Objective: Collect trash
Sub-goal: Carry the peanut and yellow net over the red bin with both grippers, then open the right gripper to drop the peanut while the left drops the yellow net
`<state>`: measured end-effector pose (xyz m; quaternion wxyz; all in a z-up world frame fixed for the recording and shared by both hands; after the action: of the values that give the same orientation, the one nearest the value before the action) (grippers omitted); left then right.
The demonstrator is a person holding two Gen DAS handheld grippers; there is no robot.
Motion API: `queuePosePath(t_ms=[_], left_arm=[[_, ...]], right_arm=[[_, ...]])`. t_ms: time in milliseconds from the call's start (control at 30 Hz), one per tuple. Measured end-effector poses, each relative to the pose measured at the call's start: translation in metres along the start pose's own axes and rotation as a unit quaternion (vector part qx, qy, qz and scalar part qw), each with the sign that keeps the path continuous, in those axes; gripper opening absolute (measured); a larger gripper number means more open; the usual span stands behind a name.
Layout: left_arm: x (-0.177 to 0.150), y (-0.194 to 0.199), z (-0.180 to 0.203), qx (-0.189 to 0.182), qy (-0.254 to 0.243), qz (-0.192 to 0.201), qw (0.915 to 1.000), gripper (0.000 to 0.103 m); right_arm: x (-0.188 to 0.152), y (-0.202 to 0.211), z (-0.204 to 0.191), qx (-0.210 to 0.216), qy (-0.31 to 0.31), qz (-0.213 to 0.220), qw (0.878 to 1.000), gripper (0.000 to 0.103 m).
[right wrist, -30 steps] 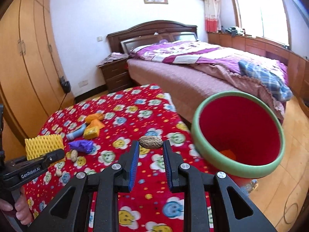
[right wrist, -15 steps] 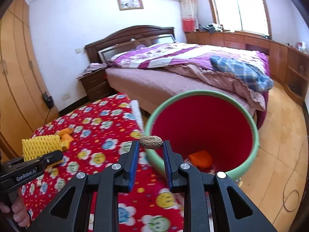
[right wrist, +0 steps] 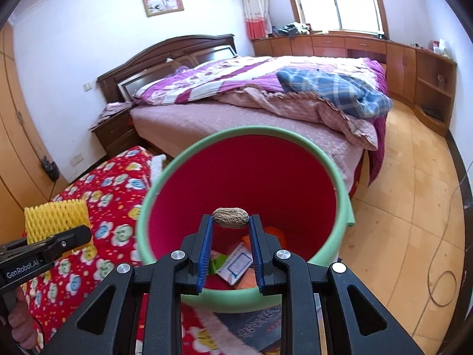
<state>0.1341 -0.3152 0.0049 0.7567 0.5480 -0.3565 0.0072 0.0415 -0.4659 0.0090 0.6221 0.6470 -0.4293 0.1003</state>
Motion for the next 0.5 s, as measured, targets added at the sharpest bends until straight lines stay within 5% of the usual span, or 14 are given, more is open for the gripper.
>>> queuePosePath(t_ms=[300, 500], left_arm=[[0.018, -0.020, 0.042, -0.031, -0.045, -0.004, 0.9985, 0.025], [0.027, -0.026, 0.051, -0.042, -0.047, -0.003, 0.9980, 0.040]], right_arm=[[-0.003, -0.011, 0.018, 0.012, -0.016, -0.014, 1.000, 0.026], [-0.004, -0.012, 0.023, 0.015, -0.018, -0.017, 1.000, 0.026]])
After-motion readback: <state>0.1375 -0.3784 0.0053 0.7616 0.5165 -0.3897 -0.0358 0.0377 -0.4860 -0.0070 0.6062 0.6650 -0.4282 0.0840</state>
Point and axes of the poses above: each gripper's, at about its wrist camera, not at the fingertips, and y roughly against the way its jaws point, z to its right, x to its top, the point moved 6 cm from there along -y, roughly the way its jaws point, and after that the axes turned 7 degrees about -z, right-handed, at the moved point
